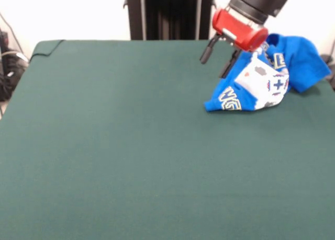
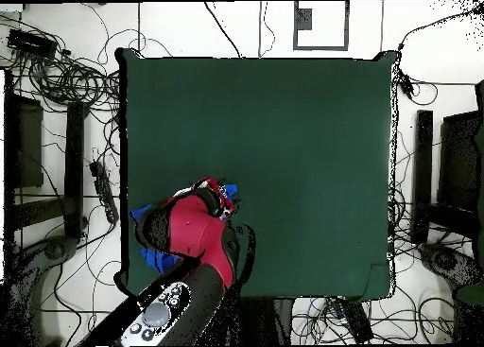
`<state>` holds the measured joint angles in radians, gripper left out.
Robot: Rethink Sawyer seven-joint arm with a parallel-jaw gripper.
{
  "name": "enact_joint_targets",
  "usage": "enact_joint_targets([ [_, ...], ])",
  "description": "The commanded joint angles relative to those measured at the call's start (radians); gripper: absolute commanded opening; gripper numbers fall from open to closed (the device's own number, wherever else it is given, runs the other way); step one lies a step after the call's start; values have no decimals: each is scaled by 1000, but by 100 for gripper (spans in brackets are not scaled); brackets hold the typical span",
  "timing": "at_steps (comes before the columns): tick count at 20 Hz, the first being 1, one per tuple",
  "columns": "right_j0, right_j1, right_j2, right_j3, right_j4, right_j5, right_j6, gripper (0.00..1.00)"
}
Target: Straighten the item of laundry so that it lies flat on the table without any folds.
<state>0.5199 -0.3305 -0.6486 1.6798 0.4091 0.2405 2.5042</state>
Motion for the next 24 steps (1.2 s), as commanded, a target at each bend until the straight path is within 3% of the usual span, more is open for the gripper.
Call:
enact_joint_targets([
  [1,15,20,74,26,66,-30,231,100],
  [14,80,105,83,-28,172,-16,296,100],
  [24,72,115,120,-25,182,37,222,100],
])
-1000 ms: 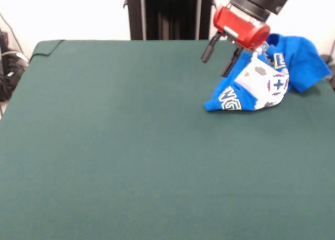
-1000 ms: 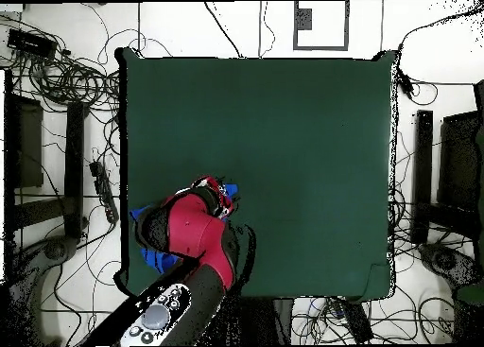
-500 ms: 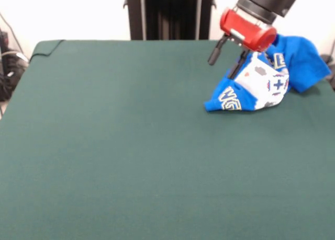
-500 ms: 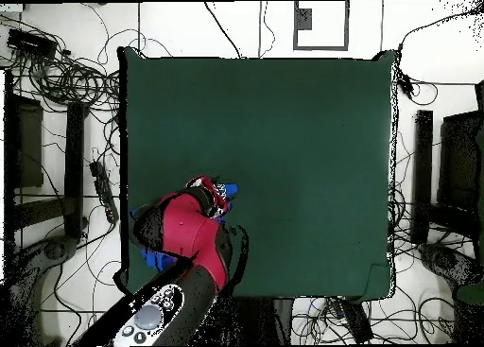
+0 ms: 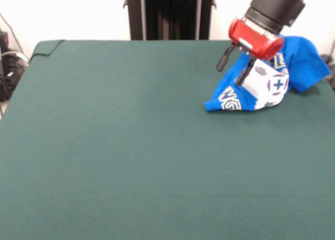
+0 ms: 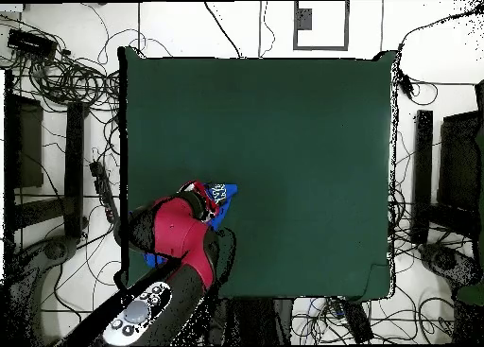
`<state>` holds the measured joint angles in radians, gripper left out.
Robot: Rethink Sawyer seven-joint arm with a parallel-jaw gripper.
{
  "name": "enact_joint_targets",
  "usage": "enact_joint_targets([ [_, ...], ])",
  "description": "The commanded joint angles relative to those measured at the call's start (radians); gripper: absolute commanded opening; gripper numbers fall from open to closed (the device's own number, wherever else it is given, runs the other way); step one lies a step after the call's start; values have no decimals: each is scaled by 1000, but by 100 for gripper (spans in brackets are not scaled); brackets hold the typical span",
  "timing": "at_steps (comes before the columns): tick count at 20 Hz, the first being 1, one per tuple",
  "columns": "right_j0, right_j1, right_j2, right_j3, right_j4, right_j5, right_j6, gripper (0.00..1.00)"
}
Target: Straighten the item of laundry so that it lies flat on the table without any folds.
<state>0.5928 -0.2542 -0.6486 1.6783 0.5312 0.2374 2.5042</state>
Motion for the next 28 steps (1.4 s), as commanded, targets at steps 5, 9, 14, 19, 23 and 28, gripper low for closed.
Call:
enact_joint_targets([
  [5,-38,40,198,3,61,10,205,100],
  [9,-64,49,256,17,64,-36,206,100],
  [14,-125,32,355,45,49,-112,191,100],
  [19,-160,3,406,57,37,-119,186,100],
  [23,-168,-2,428,56,37,-119,189,100],
  [28,-168,10,437,44,45,-123,197,100],
])
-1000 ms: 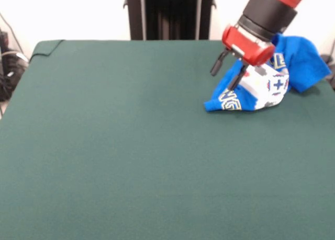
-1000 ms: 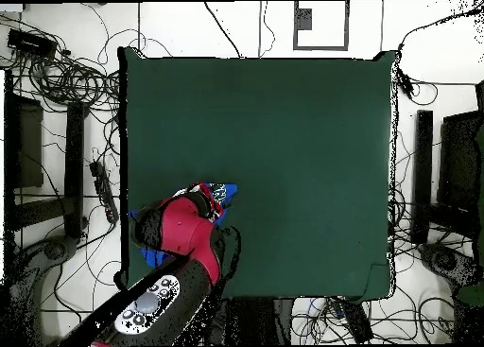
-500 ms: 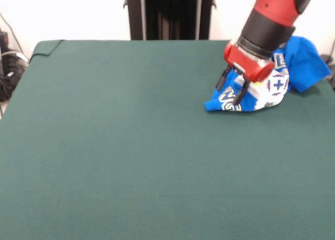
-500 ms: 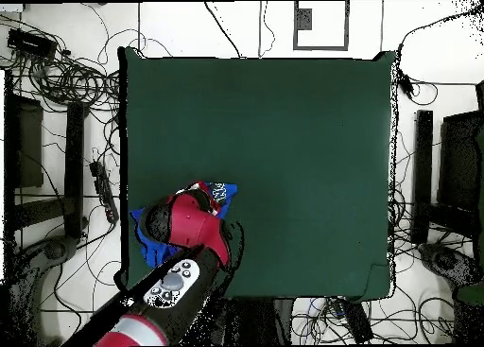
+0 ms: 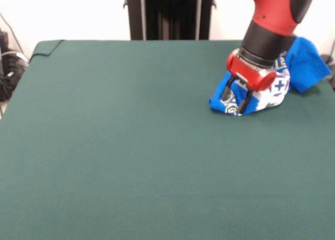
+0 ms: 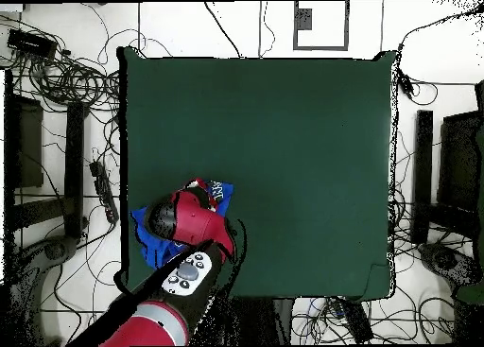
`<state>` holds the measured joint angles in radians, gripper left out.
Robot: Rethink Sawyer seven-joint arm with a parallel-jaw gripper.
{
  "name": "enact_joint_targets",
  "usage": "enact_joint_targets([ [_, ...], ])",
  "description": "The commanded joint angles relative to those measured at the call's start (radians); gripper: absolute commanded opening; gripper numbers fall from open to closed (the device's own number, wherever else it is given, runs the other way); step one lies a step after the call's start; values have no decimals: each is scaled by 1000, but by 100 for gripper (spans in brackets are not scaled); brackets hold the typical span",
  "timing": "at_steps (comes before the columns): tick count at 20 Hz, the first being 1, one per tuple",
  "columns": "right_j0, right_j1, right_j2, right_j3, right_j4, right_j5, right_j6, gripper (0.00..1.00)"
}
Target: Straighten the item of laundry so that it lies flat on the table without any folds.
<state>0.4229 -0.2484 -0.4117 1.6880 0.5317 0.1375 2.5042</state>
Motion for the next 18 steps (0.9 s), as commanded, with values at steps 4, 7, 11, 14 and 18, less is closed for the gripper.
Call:
enact_joint_targets([
  [4,-10,7,217,32,42,-33,195,100],
  [7,0,14,203,24,40,-39,195,0],
  [11,-20,4,224,36,26,-59,185,0],
  [14,22,26,165,7,34,-30,184,0],
  [18,145,91,-23,-63,57,61,205,0],
])
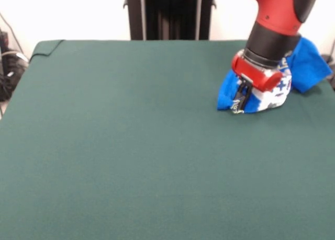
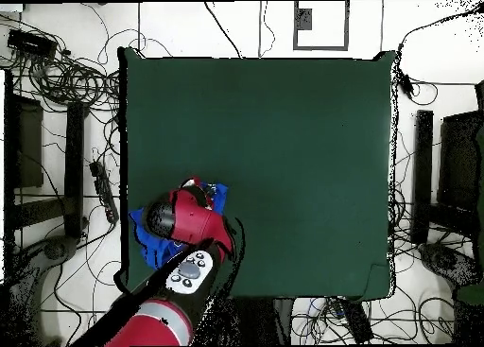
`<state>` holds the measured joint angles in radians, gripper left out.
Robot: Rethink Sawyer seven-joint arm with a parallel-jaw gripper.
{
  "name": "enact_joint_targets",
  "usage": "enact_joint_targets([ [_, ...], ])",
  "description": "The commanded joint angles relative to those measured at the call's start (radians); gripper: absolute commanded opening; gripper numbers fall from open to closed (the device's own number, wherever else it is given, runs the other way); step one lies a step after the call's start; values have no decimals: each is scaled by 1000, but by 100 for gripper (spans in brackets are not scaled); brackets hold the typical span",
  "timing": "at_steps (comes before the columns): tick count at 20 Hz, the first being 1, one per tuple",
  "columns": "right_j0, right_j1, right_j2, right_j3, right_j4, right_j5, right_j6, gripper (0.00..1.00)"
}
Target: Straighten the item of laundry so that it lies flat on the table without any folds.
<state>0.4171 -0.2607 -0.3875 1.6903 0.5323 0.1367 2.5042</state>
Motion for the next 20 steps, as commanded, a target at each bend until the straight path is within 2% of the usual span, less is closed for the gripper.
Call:
enact_joint_targets([
  [1,205,136,-142,-92,60,107,217,0],
  [3,320,247,-393,-150,71,176,233,0],
  [4,379,337,-578,-177,77,218,235,0],
  [6,409,415,-729,-188,72,236,231,0],
  [9,425,558,-941,-189,75,191,242,0],
  [14,383,571,-977,-185,70,77,225,0],
  [18,340,484,-946,-162,31,3,164,0],
  [20,337,448,-929,-161,17,4,143,0],
])
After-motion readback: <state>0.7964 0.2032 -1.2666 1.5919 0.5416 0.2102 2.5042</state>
